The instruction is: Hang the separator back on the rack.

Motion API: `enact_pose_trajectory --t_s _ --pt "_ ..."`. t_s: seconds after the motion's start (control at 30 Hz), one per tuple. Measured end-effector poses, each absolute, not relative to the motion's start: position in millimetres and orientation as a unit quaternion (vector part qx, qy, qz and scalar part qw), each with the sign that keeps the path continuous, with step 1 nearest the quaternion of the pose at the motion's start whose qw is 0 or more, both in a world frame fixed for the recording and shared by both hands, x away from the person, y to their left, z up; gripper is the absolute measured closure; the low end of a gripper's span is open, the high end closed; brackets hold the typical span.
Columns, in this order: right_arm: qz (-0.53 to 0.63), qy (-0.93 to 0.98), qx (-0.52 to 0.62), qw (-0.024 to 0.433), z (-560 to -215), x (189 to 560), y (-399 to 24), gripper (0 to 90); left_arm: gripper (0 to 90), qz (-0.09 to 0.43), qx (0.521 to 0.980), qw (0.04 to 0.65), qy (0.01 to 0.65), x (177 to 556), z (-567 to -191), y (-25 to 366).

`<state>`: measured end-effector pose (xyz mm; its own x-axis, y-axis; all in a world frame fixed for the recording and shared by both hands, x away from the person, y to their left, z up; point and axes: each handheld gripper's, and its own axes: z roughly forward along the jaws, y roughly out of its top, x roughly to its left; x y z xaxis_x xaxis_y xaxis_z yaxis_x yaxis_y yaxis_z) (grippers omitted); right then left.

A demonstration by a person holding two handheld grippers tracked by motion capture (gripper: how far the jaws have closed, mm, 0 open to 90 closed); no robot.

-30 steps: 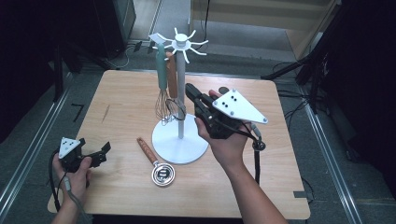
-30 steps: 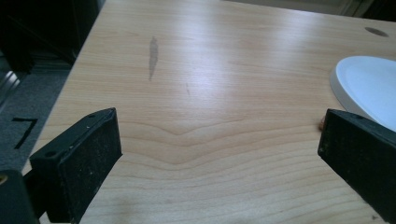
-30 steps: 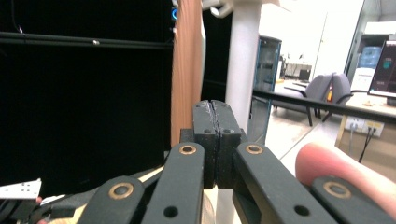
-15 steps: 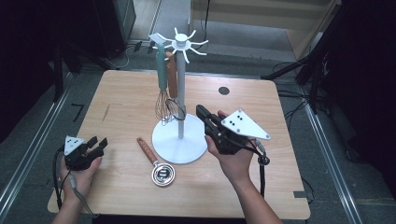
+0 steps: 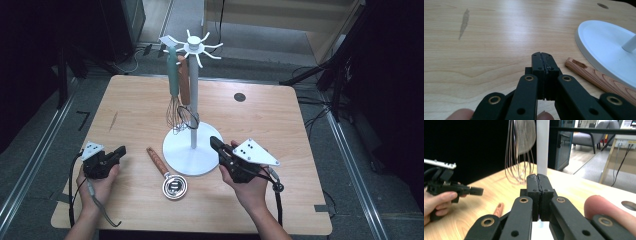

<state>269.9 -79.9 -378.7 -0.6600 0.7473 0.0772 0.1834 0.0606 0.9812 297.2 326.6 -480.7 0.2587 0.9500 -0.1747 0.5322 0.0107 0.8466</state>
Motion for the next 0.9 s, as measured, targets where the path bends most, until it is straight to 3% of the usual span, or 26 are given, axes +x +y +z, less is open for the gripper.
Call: enact_pose_trajectory --t_s 0.3,0.9 --pt "0.579 0.700 0.350 0.228 -401 262 -86 90.0 90.0 0.225 0.692 0.421 0.542 313 -480 313" --pt "0.566 0.699 0.385 0.209 -435 253 -110 90.0 90.0 0.187 0.709 0.407 0.545 340 -488 300"
